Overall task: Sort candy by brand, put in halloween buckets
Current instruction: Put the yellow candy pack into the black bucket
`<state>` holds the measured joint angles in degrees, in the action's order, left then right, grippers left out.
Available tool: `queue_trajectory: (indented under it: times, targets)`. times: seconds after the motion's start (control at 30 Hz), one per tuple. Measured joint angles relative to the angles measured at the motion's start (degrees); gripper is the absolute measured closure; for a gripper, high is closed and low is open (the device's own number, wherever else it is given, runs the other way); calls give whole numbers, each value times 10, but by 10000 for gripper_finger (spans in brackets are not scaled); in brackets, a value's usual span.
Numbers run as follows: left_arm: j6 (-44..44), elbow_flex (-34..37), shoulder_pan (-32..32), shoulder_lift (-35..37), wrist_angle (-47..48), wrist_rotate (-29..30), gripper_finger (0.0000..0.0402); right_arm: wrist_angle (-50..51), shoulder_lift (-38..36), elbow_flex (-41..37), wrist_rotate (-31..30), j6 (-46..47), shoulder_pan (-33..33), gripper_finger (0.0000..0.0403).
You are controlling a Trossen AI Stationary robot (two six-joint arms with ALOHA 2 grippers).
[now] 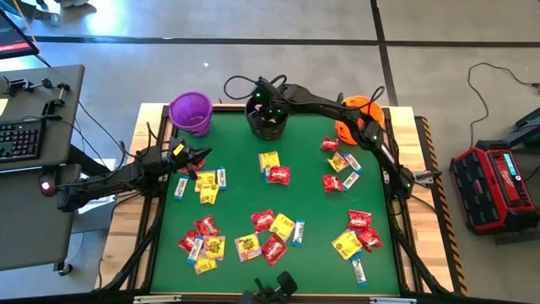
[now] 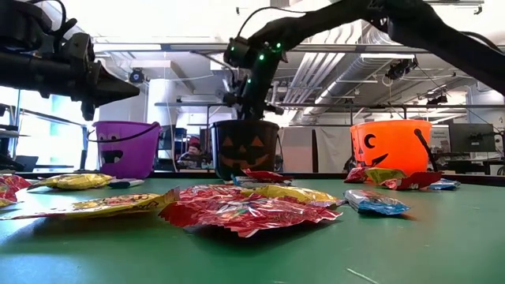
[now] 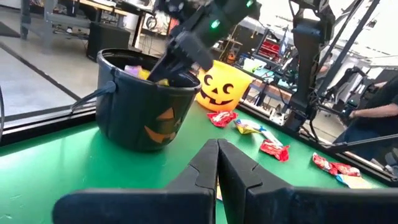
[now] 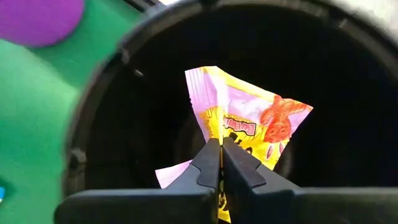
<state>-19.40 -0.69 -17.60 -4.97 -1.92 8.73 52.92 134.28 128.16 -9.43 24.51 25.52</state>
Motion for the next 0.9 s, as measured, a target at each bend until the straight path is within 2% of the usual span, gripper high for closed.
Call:
queue_trajectory:
  times: [0.3, 0.43, 0.6, 0.7, 0.8, 0.9]
  targets:
    - [0, 0, 0, 0, 0, 1, 401, 1, 21, 0, -1, 5, 9, 397]
    - [0, 0, 0, 0, 0, 1, 401, -4, 19, 0, -1, 3, 7, 368]
    - [0, 0, 0, 0, 0, 1, 401, -3, 16, 0, -1, -11, 7, 311]
    - [0, 0, 0, 0, 0, 1, 401, -3, 1, 0, -2, -48, 7, 282]
    - [1, 0, 0, 0, 0, 3, 401, 1, -30, 0, -4, -79, 4, 270]
    - [10, 0, 0, 0, -1, 9, 401, 1, -65, 0, -14, -96, -7, 277]
